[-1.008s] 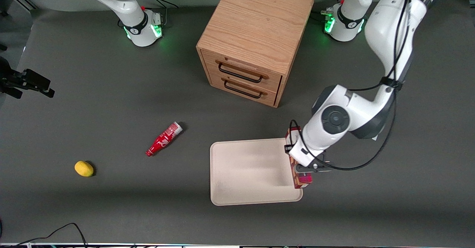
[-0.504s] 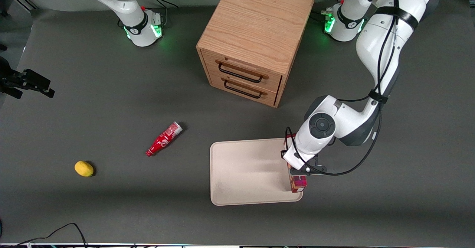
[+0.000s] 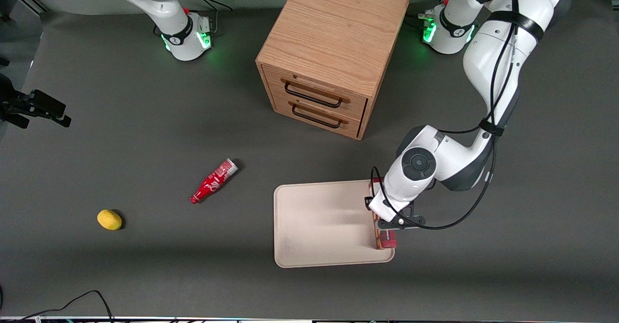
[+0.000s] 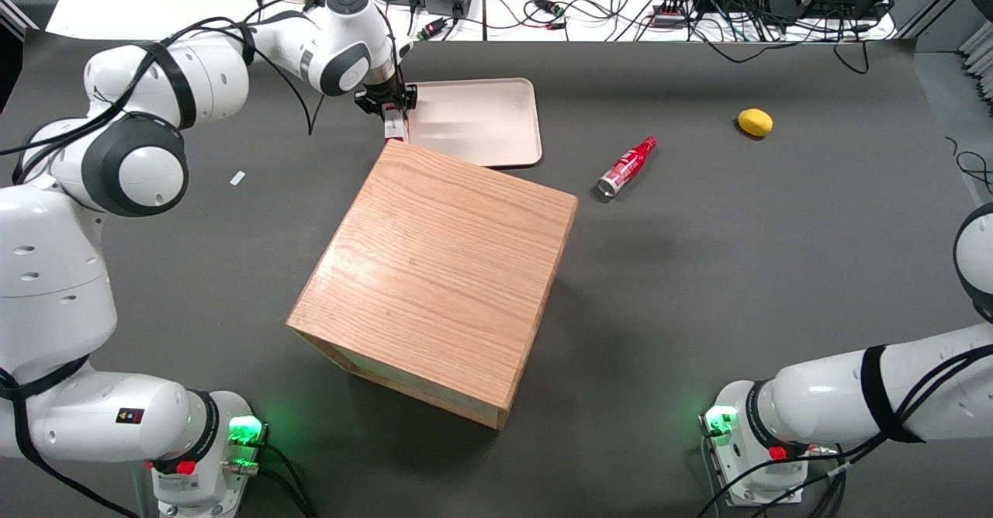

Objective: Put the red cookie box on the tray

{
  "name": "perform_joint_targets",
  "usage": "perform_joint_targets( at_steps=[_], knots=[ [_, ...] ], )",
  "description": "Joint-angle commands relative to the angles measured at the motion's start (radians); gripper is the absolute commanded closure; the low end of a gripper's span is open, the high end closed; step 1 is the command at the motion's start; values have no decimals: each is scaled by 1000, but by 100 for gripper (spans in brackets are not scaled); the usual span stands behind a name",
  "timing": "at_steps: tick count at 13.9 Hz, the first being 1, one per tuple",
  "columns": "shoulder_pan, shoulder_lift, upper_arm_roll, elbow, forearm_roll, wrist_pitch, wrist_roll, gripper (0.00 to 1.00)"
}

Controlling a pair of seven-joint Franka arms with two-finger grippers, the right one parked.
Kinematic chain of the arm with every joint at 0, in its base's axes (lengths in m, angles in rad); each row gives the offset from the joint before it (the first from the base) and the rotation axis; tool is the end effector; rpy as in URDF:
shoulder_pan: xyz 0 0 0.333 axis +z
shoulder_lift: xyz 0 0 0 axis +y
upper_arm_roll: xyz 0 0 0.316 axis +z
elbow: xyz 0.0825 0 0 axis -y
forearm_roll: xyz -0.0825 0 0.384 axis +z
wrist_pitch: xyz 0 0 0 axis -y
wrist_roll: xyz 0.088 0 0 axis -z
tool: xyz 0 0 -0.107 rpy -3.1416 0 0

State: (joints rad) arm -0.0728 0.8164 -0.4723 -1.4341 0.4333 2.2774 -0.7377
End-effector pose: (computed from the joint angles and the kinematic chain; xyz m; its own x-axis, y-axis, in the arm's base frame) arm 0.6678 -0.3086 0.2529 0.9909 0.0830 0.1062 0.0760 -0.9948 0.0680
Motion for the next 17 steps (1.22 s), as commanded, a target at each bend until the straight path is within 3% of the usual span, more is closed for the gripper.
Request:
perform_joint_targets(
  at_steps=[1,4,6,9,13,17],
  knots=[
    [-10,-6,6,9,22,-7,-35,0],
    [-1,-37,1,9,8,-30,-37,0],
    [8,-124,-8,9,-8,-149,-29,0],
    [56,-287,-9,11,-135,-333,17,0],
    [162,-526,18,15,-290,-620,245,0],
    [75,-733,333,-3,-447,-855,551,0]
  ],
)
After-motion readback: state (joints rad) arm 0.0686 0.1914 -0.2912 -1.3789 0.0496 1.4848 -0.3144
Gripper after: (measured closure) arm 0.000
